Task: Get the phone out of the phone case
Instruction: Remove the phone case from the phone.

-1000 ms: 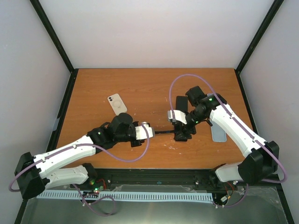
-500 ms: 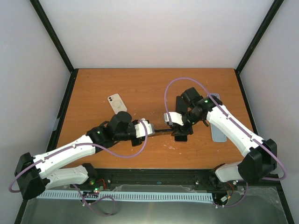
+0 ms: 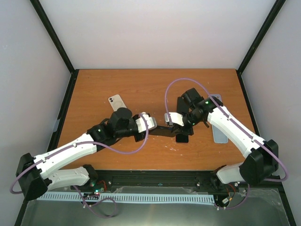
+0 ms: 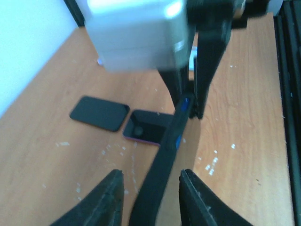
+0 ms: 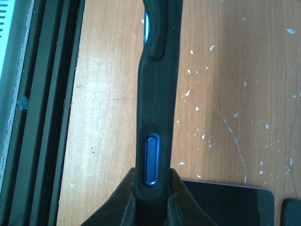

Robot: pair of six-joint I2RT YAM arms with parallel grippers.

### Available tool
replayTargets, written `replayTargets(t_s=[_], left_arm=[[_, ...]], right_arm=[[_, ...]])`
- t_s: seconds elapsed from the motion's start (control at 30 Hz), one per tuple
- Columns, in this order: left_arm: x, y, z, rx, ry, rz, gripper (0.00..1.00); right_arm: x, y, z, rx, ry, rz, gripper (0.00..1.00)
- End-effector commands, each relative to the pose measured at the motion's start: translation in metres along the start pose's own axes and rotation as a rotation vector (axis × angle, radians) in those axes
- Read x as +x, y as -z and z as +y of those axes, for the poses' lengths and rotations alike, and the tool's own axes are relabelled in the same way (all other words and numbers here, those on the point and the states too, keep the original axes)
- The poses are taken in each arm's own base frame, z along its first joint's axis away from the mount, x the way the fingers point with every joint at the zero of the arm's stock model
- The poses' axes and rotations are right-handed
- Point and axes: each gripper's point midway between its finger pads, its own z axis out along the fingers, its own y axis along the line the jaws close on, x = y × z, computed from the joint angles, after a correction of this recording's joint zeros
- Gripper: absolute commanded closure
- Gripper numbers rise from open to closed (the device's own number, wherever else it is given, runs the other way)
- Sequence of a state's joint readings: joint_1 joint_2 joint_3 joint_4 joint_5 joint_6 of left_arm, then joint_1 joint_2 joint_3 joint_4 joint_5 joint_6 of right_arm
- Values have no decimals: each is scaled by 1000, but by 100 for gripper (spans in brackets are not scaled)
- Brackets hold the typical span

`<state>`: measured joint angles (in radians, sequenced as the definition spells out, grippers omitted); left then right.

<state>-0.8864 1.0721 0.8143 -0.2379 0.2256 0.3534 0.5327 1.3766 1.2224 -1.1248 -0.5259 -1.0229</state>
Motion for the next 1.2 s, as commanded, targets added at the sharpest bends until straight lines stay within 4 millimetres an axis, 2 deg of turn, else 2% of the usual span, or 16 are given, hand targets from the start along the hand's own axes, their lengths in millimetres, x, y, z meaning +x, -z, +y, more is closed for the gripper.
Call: replayTargets(t_s=[0.0, 0.17, 0.23, 0.33, 0.43, 0.47, 0.53, 0.6, 0.7, 0.83, 1.0, 1.17], left_arm=[[-61, 15, 39, -90, 38, -190, 60], [-81, 42, 110, -295, 199, -317, 27], [-87, 57, 139, -376, 274, -383, 18], [-79, 73, 181, -457, 460, -457, 13], [-60, 68, 205, -381, 717, -491, 13], [-55, 64, 206, -326, 776, -507, 14], [-54, 58, 194, -174, 819, -570, 19], [-59, 55, 179, -53, 803, -636, 27], [-59, 41, 160, 108, 771, -641, 36], [-64, 36, 146, 205, 747, -680, 33], [-78, 13, 129, 284, 716, -651, 30], [-86, -12, 130, 323, 765, -640, 31]], right_arm=[[-7, 3, -13, 19, -56, -46, 91], [-15, 26, -37, -14, -193, -215, 94], [-11, 39, -53, -16, -275, -297, 94], [-12, 60, -73, -33, -384, -436, 94], [-19, 84, -87, -56, -469, -583, 93], [-22, 91, -90, -65, -489, -628, 93], [-27, 104, -96, -82, -525, -711, 93], [-33, 112, -96, -113, -527, -774, 91], [-40, 117, -93, -178, -545, -842, 91], [-36, 111, -88, -218, -579, -860, 90], [-32, 105, -83, -228, -598, -856, 90], [-34, 107, -73, -228, -570, -859, 89]])
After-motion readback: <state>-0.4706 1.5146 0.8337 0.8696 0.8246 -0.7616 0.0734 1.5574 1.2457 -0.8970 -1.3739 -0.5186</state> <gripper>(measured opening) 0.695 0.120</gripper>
